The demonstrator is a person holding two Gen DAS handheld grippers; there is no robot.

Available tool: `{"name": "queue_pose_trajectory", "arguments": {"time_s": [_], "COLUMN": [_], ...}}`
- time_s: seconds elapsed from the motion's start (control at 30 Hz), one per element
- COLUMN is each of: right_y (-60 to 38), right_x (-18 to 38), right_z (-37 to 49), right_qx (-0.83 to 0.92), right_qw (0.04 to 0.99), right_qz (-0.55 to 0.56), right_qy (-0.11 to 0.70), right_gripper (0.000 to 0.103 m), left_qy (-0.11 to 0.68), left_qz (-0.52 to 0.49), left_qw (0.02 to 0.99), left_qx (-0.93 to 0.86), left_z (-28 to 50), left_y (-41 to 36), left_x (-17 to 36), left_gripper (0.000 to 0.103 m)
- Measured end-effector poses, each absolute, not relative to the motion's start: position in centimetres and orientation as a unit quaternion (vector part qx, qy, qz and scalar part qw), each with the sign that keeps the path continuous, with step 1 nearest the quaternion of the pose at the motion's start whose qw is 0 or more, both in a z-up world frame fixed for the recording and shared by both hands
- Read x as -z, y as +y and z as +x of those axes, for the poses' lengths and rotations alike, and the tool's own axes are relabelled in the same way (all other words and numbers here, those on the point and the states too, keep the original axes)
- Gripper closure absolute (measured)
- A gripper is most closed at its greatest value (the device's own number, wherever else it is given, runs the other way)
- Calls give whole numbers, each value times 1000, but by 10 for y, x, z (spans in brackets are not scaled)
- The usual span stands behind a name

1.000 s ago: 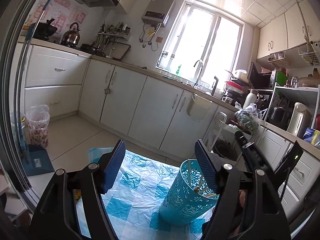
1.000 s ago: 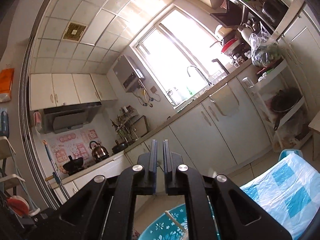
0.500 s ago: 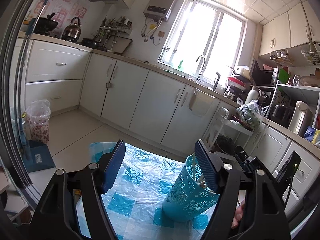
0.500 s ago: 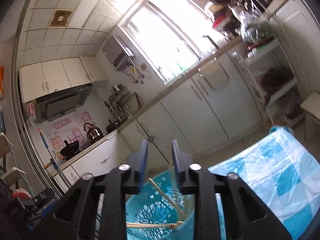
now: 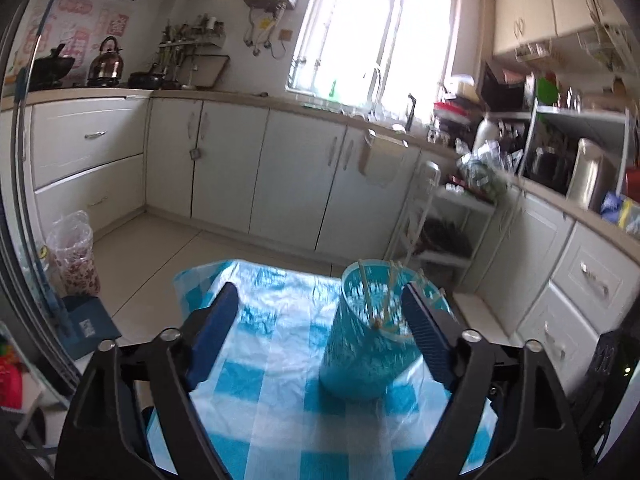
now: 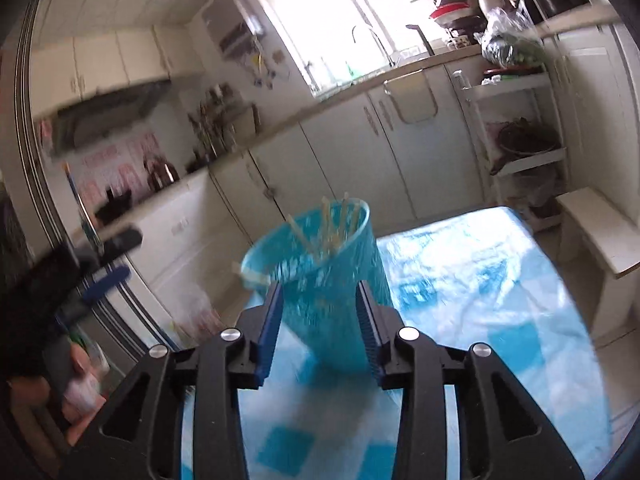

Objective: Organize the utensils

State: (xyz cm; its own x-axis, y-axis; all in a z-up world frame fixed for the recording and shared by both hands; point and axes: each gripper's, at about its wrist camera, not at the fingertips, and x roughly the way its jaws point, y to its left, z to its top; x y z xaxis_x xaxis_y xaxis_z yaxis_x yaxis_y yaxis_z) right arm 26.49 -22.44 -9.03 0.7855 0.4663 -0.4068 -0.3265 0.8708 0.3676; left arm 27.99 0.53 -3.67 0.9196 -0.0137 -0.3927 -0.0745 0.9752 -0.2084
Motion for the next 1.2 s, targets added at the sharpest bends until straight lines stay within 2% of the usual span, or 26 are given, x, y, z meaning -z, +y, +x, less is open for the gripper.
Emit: {"name": "queue_pose_trajectory", "arguments": {"time_s": [0.03, 0.17, 0.23, 0.4, 0.63, 0.83, 1.03, 1.2], "right_y": [-222, -216, -215, -208, -204, -190, -179, -177], "right_x": [87, 76, 71, 53, 24, 2, 7, 14], "right_z": [254, 217, 201, 155, 101, 58, 18, 5], "right_qx": [-201, -162, -139, -108, -78, -122, -93, -71], "right_qw": [938, 949, 954, 961, 964, 949, 947, 941], "right_qz": [124, 83, 69, 42, 49, 39, 48, 49], "right_qy": [252, 256, 258, 250, 249, 287, 304, 329], "right_gripper": [49, 30, 17, 8, 8, 8, 8, 8], "left_qy": [206, 219, 224, 237, 245, 295, 295, 298], "left_qz": [-99, -64, -53, -29, -16, 4, -47, -33], "left_qw": [973, 973, 973, 971, 969, 955, 953, 953], "left_qx": [-16, -22, -20, -26, -18, -30, -46, -47], "left_z": [272, 244, 231, 193, 134, 86, 36, 11], "left_y": [0, -12, -16, -24, -24, -12, 5, 1], "left_x": [35, 29, 25, 14, -12, -37, -38, -31], "left_gripper": [17, 8, 8, 8, 8, 8, 8, 8]}}
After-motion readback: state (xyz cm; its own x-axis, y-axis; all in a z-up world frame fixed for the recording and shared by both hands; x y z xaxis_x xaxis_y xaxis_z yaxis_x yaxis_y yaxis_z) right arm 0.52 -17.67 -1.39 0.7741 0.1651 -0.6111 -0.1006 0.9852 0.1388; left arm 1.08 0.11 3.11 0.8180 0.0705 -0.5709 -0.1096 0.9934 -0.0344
